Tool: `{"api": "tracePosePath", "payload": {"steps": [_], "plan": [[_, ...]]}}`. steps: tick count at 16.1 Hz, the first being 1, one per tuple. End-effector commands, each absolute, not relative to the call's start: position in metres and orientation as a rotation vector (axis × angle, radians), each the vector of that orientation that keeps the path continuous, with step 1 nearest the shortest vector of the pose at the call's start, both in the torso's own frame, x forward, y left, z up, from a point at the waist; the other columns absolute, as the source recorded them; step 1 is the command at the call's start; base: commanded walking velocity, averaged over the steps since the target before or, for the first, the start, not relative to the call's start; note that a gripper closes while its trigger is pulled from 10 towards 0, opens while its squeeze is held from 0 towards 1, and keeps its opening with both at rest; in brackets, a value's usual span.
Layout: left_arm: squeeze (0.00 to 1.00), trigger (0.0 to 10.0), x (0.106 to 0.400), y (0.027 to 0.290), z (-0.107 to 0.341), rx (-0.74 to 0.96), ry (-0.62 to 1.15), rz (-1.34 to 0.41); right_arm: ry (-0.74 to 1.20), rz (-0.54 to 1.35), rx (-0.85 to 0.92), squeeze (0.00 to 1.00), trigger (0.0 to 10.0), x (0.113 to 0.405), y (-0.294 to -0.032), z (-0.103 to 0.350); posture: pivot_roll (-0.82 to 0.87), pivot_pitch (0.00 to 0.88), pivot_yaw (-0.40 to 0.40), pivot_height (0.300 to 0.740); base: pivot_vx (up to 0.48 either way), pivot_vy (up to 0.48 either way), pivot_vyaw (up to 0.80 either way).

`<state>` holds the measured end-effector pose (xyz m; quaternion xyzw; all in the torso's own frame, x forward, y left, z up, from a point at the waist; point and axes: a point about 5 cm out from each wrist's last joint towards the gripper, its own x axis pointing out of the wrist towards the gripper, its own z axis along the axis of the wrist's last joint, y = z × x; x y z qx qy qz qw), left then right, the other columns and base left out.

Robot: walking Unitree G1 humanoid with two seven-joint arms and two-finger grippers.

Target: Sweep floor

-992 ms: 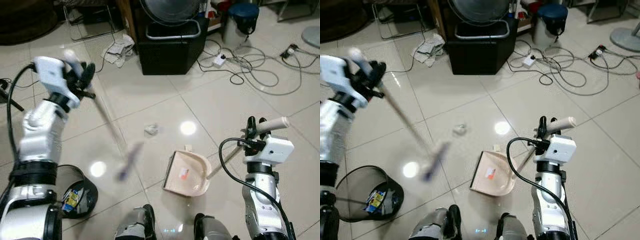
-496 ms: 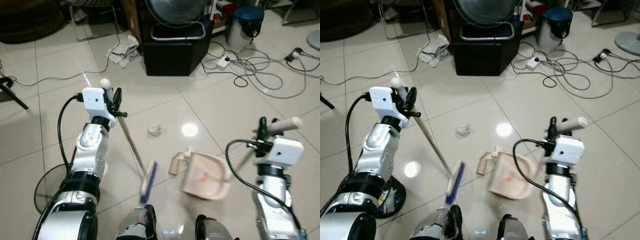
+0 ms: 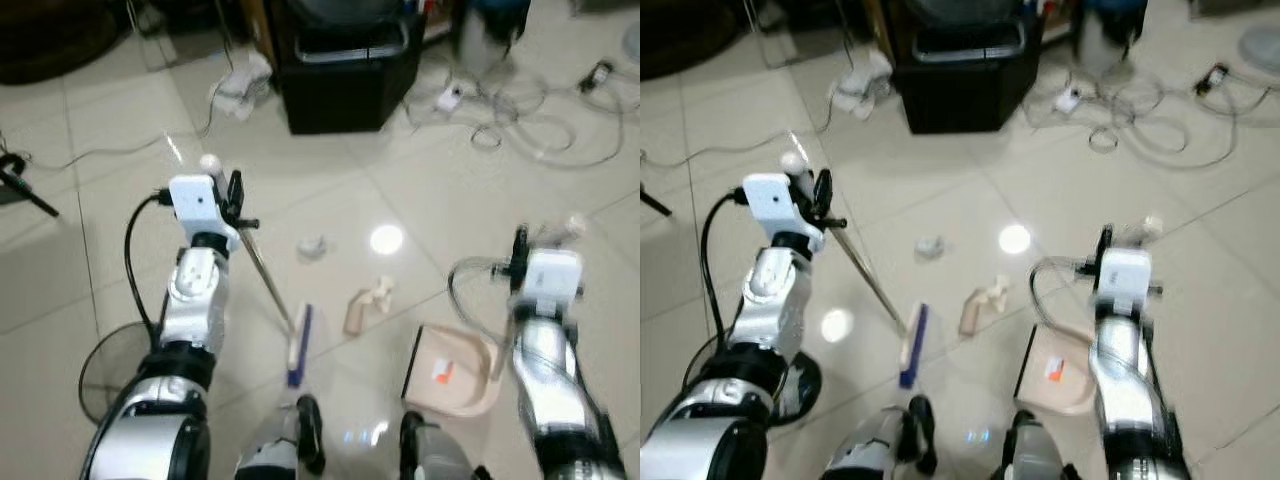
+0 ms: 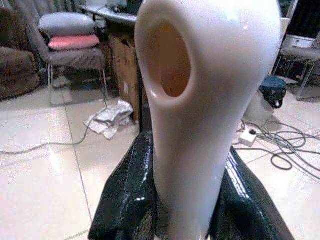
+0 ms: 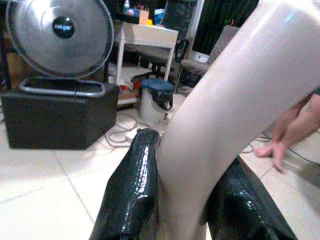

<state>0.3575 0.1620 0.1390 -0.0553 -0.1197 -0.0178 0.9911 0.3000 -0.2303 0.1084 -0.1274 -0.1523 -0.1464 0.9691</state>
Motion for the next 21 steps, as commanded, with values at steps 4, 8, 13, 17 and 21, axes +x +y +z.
{"api": "tracePosePath", "payload": {"steps": [4, 8, 13, 17, 21], "plan": [[0.0, 10.0, 0.358, 0.152, 0.143, -0.168, -0.268, -0.103, -0.376, -0.258, -0.244, 0.0, 10.0, 0.316, -0.223, 0.123, 0.16, 0.369, 0.163, 0.74, 0.0, 0.0, 0.0], [0.0, 10.0, 0.357, 0.146, 0.145, -0.178, -0.273, -0.132, -0.324, -0.154, -0.255, 0.0, 10.0, 0.327, -0.198, 0.111, 0.2, 0.374, 0.168, 0.74, 0.0, 0.0, 0.0], [0.0, 10.0, 0.358, 0.129, 0.149, -0.261, -0.271, -0.196, -0.211, -0.145, -0.225, 0.0, 10.0, 0.33, -0.185, 0.091, 0.24, 0.365, 0.182, 0.74, 0.0, 0.0, 0.0], [0.0, 10.0, 0.352, 0.099, 0.158, -0.417, -0.269, -0.323, -0.206, -0.112, -0.16, 0.0, 10.0, 0.33, -0.174, 0.088, 0.22, 0.354, 0.187, 0.74, 0.0, 0.0, 0.0], [0.0, 10.0, 0.343, 0.068, 0.177, -0.523, -0.283, -0.52, -0.235, -0.033, -0.104, 0.0, 10.0, 0.326, -0.16, 0.087, 0.2, 0.334, 0.166, 0.74, 0.0, 0.0, 0.0]]}}
